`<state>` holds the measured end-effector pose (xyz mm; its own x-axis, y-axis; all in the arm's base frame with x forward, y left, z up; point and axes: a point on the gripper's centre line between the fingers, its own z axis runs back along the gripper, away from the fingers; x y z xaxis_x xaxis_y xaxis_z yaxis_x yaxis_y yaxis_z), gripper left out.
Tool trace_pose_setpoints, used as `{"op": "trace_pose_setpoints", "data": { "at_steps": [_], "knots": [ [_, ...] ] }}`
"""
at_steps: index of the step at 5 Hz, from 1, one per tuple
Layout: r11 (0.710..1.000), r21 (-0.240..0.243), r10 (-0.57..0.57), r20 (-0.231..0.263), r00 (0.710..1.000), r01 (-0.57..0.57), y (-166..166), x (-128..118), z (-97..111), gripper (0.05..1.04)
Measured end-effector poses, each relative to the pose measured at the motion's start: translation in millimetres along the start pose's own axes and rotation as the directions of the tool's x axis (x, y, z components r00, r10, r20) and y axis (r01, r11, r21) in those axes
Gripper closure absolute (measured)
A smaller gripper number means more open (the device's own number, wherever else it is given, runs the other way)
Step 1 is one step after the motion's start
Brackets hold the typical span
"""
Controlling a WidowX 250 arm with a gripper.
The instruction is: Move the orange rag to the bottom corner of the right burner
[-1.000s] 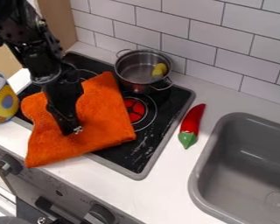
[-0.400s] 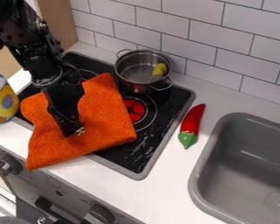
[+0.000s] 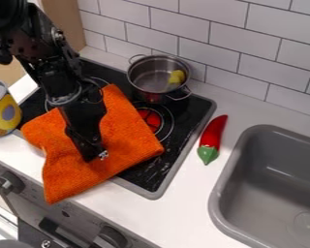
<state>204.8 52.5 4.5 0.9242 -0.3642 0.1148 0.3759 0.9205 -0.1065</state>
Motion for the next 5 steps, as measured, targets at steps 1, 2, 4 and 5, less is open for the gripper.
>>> {"op": "trace_pose_setpoints", "data": {
  "at_steps": [1,2,4,5],
  "knots": [
    [0.999,-0.016,0.046,0.019,0.999,-0.046,-15.8,1.2,-2.0,1.031],
    [0.994,-0.008,0.114,0.029,0.993,-0.113,-21.8,2.7,-3.3,1.031],
    [0.989,0.010,0.146,0.057,0.988,-0.147,-30.4,4.2,-5.6,1.031],
    [0.986,0.008,0.163,0.074,0.984,-0.164,-32.4,6.5,-6.5,1.031]
  ]
}}
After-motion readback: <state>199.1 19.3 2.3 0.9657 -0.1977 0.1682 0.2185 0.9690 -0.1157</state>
